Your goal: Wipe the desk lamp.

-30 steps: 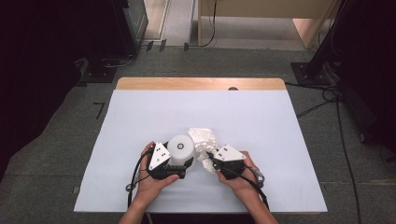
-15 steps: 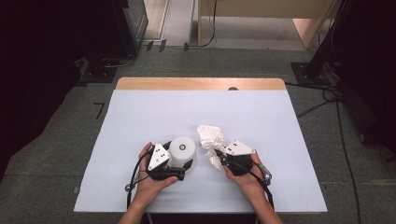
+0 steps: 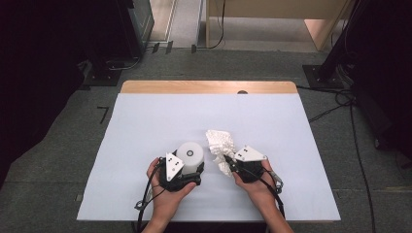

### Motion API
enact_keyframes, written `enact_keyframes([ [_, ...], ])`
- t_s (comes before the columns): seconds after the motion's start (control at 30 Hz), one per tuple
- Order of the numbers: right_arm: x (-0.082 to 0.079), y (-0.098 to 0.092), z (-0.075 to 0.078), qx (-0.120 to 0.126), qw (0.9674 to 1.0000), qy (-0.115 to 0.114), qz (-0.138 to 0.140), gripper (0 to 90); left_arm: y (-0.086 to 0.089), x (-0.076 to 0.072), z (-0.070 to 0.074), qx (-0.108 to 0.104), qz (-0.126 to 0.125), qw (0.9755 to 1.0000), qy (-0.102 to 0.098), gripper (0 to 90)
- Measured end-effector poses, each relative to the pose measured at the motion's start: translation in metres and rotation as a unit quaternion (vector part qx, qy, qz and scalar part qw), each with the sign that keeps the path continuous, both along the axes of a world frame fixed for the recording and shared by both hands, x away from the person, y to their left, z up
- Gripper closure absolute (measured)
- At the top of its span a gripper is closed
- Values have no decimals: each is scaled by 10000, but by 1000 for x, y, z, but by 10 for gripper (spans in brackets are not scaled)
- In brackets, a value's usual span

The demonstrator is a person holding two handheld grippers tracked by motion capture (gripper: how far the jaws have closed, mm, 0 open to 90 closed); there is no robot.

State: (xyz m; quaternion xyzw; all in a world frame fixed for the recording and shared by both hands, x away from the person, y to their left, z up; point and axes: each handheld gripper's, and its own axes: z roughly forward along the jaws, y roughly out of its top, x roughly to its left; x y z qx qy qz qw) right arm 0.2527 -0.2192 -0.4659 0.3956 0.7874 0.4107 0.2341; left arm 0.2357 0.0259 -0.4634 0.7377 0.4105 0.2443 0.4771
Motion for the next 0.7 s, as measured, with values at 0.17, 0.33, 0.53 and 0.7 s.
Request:
enact_keyframes([
  [0.17, -2, 3, 1, 42, 9999, -48, 103, 768, 7, 4, 0, -58, -250, 9997, 2, 82],
  [0.33, -9, 6, 13, 330, 9986, -238, 337, 768, 25, 14, 3, -405, -768, 9961, 136, 86],
  [0.53, -22, 16, 35, 461, 9946, -677, 633, 769, 30, 16, 12, -562, -1381, 9886, 226, 86],
  [0.7, -30, 21, 46, 704, 9902, -959, 728, 770, 23, 16, 12, -707, -1701, 9816, 510, 86],
])
